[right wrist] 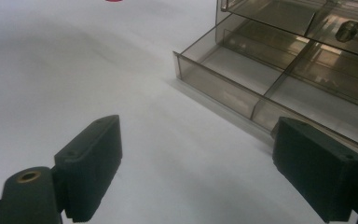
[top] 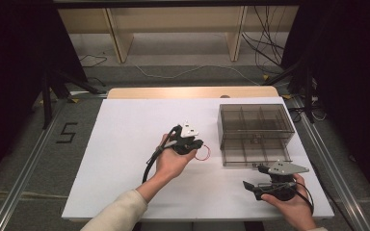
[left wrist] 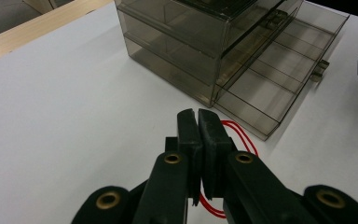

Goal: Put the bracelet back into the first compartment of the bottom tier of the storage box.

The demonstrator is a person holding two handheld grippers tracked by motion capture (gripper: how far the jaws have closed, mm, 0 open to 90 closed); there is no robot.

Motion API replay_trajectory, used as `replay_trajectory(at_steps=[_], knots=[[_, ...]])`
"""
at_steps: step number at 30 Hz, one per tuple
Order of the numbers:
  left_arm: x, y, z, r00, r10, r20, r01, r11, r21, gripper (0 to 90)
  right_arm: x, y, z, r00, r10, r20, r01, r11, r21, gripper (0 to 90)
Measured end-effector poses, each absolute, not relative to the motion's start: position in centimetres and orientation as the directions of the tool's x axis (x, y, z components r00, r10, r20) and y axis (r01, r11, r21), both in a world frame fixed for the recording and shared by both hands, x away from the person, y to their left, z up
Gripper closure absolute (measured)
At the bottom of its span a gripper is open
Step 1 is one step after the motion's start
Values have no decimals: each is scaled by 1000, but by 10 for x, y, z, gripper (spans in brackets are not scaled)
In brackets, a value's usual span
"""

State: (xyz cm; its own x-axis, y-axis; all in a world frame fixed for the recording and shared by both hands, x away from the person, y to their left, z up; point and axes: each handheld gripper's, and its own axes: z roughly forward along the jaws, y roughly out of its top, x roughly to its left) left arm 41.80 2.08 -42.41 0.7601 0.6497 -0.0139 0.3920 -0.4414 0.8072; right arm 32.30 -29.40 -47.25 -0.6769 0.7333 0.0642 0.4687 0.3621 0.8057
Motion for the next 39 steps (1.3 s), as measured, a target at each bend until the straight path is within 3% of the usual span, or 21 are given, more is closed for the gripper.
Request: replay_trajectory(at_steps=[39], knots=[[418, -14, -417, 796, 605, -16, 361, -454, 815, 882, 323, -294, -472, -678, 733, 62, 466, 363, 807, 164]])
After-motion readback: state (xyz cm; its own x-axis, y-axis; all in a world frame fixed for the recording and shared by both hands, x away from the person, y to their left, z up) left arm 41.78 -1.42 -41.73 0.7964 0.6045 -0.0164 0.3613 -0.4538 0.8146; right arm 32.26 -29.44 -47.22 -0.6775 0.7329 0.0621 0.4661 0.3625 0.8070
